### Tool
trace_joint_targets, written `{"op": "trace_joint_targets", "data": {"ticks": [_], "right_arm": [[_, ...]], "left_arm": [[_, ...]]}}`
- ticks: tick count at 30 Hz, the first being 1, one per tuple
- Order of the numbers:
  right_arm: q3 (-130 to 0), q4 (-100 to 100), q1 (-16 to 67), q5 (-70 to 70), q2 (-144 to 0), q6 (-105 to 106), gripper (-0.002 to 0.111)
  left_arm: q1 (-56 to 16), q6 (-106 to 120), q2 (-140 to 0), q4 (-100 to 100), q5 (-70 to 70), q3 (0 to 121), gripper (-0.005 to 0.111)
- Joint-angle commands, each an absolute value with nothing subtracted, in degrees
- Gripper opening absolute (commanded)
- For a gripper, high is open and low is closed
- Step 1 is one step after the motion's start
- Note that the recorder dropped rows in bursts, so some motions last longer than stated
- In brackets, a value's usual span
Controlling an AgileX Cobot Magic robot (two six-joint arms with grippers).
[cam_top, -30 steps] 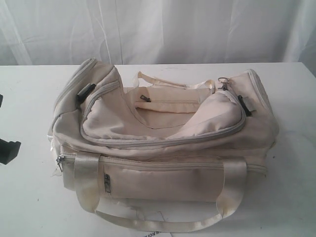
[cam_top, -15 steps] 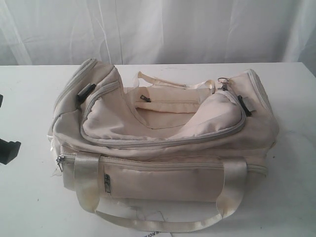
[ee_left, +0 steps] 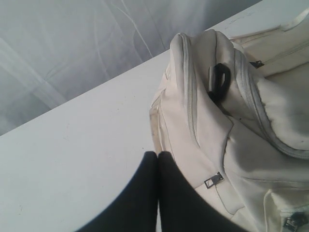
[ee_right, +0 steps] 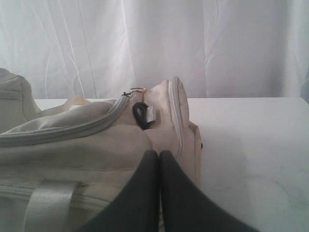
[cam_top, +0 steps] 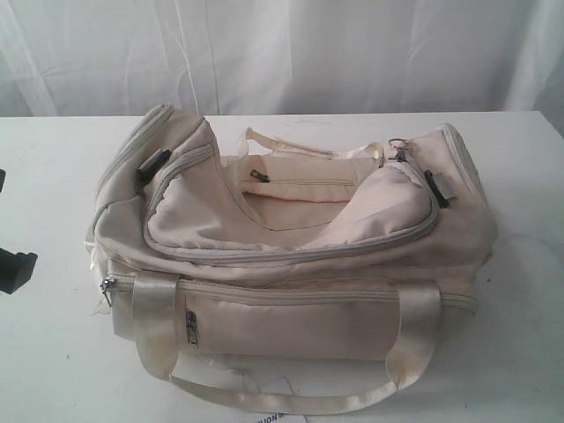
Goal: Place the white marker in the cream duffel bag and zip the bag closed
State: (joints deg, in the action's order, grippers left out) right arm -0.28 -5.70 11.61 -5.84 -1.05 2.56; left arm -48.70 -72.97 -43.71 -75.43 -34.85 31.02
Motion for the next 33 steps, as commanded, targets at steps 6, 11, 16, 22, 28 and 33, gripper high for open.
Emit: {"op": "trace_joint_targets", "data": {"ticks": [6,11,16,22,28,33], "right_arm": [[0.0,-5.63,11.41,-6.23,-0.74,2.8,0.0],[0.0,-5.63,11.41,-6.23,-0.74,2.8,0.0],[0.0,-5.63,11.41,-6.23,-0.74,2.8,0.0],[0.0,-5.63,11.3,-6.23,-0.74,2.8,0.0],[0.0,-5.63,8.1,-6.23,-0.74,2.8,0.0],[0.0,-5.63,4.6,-6.23,-0.74,2.8,0.0]], "left_arm": [[-48.63,-73.31,-43.38,-75.61,-35.59,30.67,0.0],[-48.63,-73.31,-43.38,-75.61,-35.59,30.67,0.0],[-48.63,-73.31,-43.38,-75.61,-35.59,30.67,0.0],[-48.63,-73.31,-43.38,-75.61,-35.59,30.67,0.0],[-48.63,-73.31,-43.38,-75.61,-35.59,30.67,0.0],[-48.63,-73.31,-43.38,-75.61,-35.59,30.67,0.0]]}}
